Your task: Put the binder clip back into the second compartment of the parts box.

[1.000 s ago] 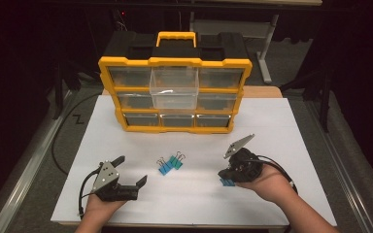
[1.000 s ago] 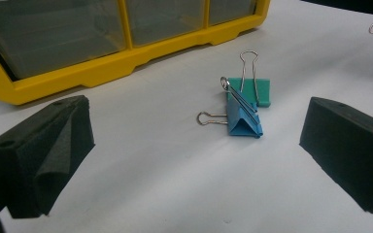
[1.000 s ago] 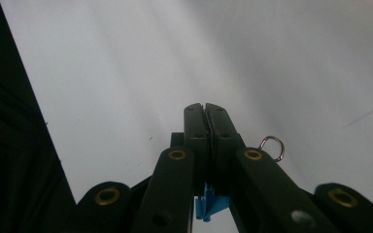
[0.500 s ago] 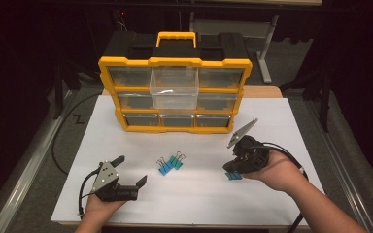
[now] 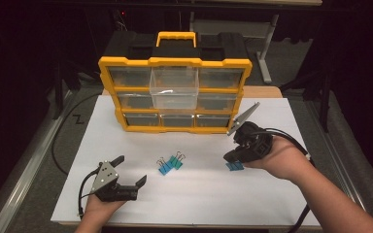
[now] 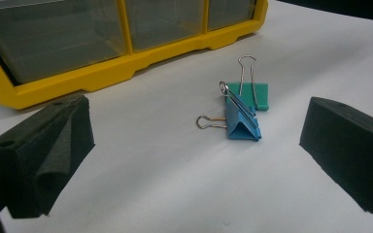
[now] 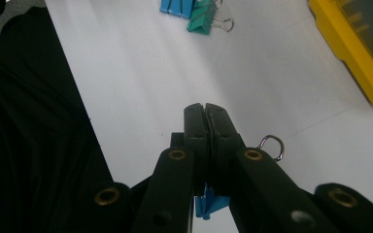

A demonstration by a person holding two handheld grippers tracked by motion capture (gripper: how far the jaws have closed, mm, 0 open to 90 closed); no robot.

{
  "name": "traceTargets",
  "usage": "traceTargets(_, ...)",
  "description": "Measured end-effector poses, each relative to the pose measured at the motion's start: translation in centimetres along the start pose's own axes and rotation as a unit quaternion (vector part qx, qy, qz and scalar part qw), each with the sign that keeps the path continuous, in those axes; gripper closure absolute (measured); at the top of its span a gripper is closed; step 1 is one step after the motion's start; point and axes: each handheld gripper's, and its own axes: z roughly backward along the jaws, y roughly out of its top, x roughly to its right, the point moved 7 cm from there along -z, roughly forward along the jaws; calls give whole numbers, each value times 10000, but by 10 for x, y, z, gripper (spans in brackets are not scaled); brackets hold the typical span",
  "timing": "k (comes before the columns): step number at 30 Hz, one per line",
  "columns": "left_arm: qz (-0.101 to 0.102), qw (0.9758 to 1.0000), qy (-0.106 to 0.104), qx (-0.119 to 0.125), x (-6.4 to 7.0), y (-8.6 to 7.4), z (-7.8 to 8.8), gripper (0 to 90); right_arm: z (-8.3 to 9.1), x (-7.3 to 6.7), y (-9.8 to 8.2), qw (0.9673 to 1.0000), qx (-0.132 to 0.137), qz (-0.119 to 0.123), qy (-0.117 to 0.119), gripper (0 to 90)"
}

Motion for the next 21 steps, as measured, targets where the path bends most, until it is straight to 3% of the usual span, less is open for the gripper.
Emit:
traceTargets(11, -32, 10000, -60, -16, 1, 0, 0, 3, 28, 0, 22, 10000, -59, 66, 15, 900)
traceTargets(21, -34, 10000, -67, 7, 1, 0, 1, 3, 59, -2, 46, 9994, -124, 310, 46, 900)
